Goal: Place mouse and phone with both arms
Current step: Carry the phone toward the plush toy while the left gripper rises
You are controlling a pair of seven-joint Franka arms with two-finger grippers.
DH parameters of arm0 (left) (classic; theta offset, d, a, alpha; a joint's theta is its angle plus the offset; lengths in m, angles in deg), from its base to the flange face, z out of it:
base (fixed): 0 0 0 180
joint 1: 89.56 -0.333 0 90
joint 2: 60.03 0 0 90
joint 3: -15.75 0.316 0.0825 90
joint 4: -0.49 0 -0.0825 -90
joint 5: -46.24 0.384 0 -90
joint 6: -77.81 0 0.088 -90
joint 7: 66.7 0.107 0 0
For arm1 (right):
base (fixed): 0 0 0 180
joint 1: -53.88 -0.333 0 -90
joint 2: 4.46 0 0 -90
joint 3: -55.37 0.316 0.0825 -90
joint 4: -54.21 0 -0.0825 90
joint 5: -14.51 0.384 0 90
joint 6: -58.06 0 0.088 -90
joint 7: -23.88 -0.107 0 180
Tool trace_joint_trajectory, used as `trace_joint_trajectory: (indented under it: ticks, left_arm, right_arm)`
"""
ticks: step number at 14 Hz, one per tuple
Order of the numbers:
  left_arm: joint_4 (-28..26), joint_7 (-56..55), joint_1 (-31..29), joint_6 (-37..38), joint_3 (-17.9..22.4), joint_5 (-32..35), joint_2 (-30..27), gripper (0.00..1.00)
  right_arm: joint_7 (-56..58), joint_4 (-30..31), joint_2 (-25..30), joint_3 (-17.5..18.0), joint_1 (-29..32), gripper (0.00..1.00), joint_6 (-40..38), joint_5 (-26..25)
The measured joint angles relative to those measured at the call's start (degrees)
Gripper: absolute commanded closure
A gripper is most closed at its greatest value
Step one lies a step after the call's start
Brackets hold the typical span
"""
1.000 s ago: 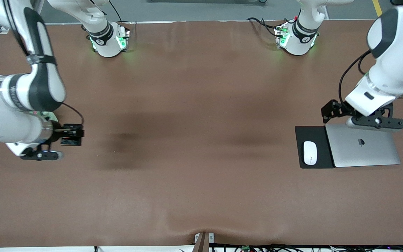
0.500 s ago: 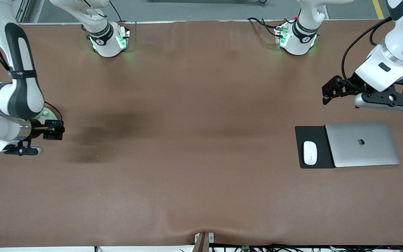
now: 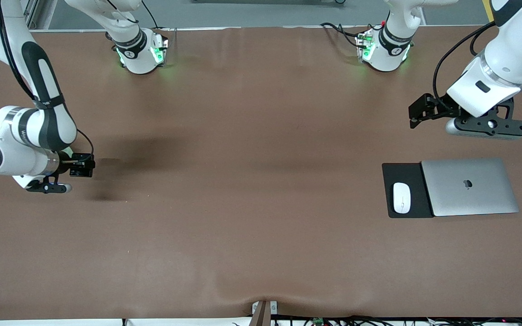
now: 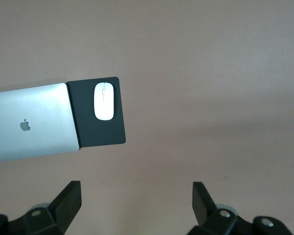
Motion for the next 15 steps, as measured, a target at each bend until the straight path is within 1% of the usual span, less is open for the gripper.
trace_joint_trajectory:
  ticks: [1, 2, 4, 5, 8, 9, 10, 12, 13, 15]
  left_arm:
    - [-0.4, 0.0, 0.0, -0.1, 0.0, 0.0, -0.1, 0.00]
    - [-1.1, 0.0, 0.0, -0.6, 0.0, 0.0, -0.4, 0.00]
    - [-2.6, -0.1, -0.1, -1.7, 0.0, 0.0, -1.5, 0.00]
    - [-3.2, -0.3, -0.1, -1.9, 0.0, 0.0, -2.0, 0.00]
    - [-4.1, -1.0, -0.4, -2.5, 0.2, 0.0, -2.9, 0.00]
    - [-4.2, -1.0, -0.9, -2.8, 0.2, 0.0, -3.0, 0.00]
    - [-4.3, -1.0, -1.5, -3.1, 0.2, 0.0, -3.1, 0.00]
    - [-4.3, -1.0, -2.6, -3.4, 0.2, 0.0, -3.3, 0.00]
    - [-4.4, -1.0, -2.9, -3.4, 0.2, 0.0, -3.4, 0.00]
    - [-4.6, -1.0, -2.9, -3.4, 0.1, 0.0, -3.6, 0.00]
  right_arm:
    - [0.1, 2.2, 0.0, 0.0, 0.1, 0.99, 2.8, 0.0]
    - [0.1, 4.0, 0.0, 0.0, 0.3, 0.93, 4.6, 0.0]
    - [0.1, 5.7, 0.0, 0.0, 0.7, 0.77, 5.8, 0.0]
    - [0.2, 6.2, 0.0, 0.0, 1.0, 0.68, 6.3, 0.0]
    - [0.3, 8.8, 0.0, 0.1, 1.2, 0.55, 10.4, 0.0]
    - [0.3, 10.2, 0.0, 0.2, 1.2, 0.54, 12.3, 0.0]
    - [0.3, 11.2, 0.0, 0.2, 1.2, 0.47, 13.3, 0.0]
    - [0.3, 11.9, 0.0, 0.3, 1.2, 0.10, 13.9, 0.0]
    - [0.3, 12.0, 0.0, 0.3, 1.2, 0.00, 14.0, 0.0]
    - [0.3, 12.0, 0.1, 0.3, 1.3, 0.00, 14.0, 0.0]
